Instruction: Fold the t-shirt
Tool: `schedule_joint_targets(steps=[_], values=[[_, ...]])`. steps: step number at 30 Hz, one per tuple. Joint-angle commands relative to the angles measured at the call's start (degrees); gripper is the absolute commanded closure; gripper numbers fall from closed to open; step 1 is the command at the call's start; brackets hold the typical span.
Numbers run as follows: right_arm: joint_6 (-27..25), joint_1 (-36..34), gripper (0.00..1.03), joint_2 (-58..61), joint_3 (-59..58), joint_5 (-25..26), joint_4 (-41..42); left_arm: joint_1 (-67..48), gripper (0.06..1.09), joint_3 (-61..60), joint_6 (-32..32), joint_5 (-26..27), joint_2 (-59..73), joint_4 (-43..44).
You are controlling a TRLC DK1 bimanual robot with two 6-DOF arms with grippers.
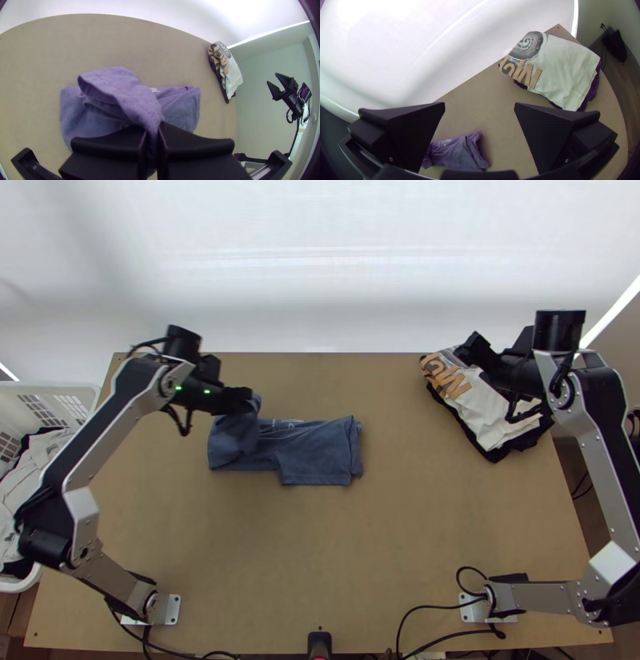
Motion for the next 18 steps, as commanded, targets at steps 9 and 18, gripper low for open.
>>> schedule_joint_targets(steps=[9, 18], values=[[1.7, 0.6, 0.04, -2.7, -3.3, -0.7, 0.2, -7.8, 1.05, 6.6, -4.8, -1.1, 5.6, 3.3], [1.8, 0.2, 0.04, -2.6, -3.5, -0.7, 0.4, -14.8, 1.05, 9.5, -5.7, -1.7, 10.1, 3.8]])
